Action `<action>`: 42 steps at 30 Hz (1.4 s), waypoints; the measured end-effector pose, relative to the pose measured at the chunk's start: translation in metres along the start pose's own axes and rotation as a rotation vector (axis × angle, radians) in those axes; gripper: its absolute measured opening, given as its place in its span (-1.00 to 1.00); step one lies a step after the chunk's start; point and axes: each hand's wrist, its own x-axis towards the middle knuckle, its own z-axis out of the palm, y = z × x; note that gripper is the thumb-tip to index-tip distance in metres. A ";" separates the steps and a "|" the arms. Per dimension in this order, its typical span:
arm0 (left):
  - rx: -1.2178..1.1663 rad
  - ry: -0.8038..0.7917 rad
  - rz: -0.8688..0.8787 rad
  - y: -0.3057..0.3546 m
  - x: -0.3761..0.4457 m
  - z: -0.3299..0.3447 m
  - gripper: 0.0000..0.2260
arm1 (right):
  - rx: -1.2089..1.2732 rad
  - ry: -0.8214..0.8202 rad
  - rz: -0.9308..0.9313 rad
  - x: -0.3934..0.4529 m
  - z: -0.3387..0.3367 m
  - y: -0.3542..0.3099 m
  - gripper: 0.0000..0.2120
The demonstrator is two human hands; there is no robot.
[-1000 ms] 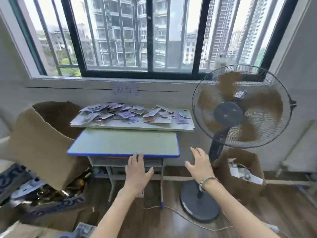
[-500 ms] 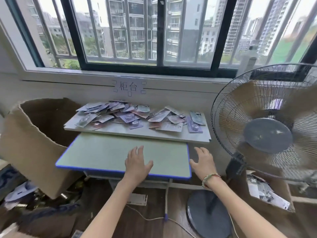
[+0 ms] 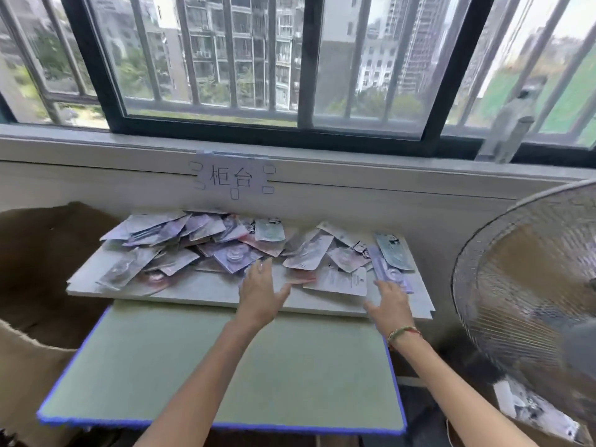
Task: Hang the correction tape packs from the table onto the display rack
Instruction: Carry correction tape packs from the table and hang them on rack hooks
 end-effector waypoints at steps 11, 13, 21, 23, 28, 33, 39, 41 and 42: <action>-0.103 0.023 -0.070 -0.052 0.064 0.006 -0.40 | 0.074 -0.140 0.034 0.099 0.059 -0.068 -0.51; -0.112 0.020 -0.085 -0.056 0.071 0.009 -0.38 | 0.083 -0.170 0.068 0.117 0.067 -0.077 -0.57; -0.137 -0.013 -0.103 -0.055 0.103 0.017 -0.45 | 0.210 -0.142 0.131 0.151 0.089 -0.083 -0.58; -0.139 -0.027 -0.097 -0.050 0.109 0.020 -0.45 | 0.227 -0.110 0.137 0.155 0.086 -0.078 -0.60; -0.123 -0.083 -0.001 -0.027 0.129 0.030 -0.47 | 0.244 0.015 0.148 0.164 0.059 -0.057 -0.67; -0.056 -0.172 0.066 0.006 0.159 0.052 -0.51 | 0.197 0.133 0.212 0.166 0.038 -0.016 -0.66; 0.086 -0.314 0.062 0.027 0.190 0.079 -0.44 | -0.065 -0.034 0.168 0.171 0.040 0.009 -0.57; 0.104 -0.336 0.040 0.028 0.198 0.084 -0.45 | -0.061 -0.083 0.059 0.171 0.042 0.005 -0.43; 0.119 -0.343 0.033 0.027 0.201 0.087 -0.47 | -0.070 -0.108 0.011 0.171 0.043 0.003 -0.37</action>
